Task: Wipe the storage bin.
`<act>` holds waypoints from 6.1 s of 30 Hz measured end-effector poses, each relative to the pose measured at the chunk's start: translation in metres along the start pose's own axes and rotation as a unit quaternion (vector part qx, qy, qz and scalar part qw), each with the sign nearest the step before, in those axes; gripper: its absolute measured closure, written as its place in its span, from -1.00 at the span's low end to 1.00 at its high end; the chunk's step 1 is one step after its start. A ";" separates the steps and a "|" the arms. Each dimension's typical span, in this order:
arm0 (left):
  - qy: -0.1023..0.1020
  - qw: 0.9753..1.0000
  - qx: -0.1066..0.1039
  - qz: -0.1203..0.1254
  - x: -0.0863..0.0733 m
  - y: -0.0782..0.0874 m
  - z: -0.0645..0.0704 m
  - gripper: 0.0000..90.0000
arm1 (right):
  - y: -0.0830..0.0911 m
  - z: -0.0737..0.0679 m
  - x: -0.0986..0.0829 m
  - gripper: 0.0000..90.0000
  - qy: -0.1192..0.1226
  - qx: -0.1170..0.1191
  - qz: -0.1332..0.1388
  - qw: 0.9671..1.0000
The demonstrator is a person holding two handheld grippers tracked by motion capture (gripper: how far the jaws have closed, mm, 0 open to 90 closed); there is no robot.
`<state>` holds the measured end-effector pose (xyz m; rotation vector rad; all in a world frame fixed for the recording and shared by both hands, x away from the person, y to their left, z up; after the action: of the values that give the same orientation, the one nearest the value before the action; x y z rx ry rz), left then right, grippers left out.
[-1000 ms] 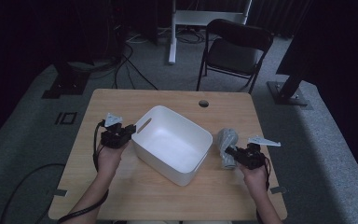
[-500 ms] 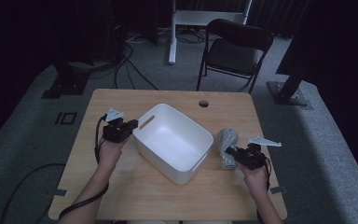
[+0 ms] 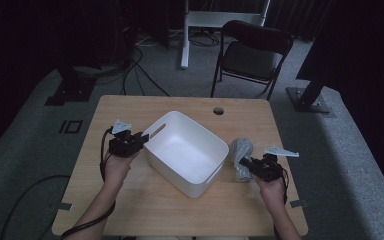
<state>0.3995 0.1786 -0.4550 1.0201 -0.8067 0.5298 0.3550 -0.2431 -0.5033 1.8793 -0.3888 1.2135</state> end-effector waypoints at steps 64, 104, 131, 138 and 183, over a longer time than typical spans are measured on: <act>-0.029 1.000 0.000 -0.004 0.016 -0.040 0.009 0.75 | 0.041 -0.038 0.007 0.70 0.023 0.046 0.044 0.998; -0.023 0.999 0.041 0.022 0.011 -0.035 0.010 0.82 | -0.004 -0.043 0.004 0.72 0.005 0.019 0.013 1.000; -0.017 0.998 0.051 0.027 0.011 -0.034 0.009 0.82 | 0.003 -0.067 0.021 0.72 0.046 0.012 0.050 0.998; -0.019 0.998 0.054 0.022 0.011 -0.034 0.009 0.81 | 0.000 -0.064 0.021 0.73 0.047 0.003 0.049 0.998; -0.003 0.997 0.074 0.024 0.012 -0.035 0.010 0.81 | 0.016 -0.054 0.014 0.72 0.012 0.026 0.064 0.998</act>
<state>0.4283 0.1546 -0.4614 1.1407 -0.8084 0.6344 0.3196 -0.2074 -0.4738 1.9064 -0.4735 1.3424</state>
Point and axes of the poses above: each handheld gripper's, and its own axes: y roughly backward along the jaws, x roughly out of its top, z roughly to its right, the point moved 4 cm from there along -y, roughly forward along the jaws, and after that the axes turned 10 degrees about y, right-handed, at the moved point
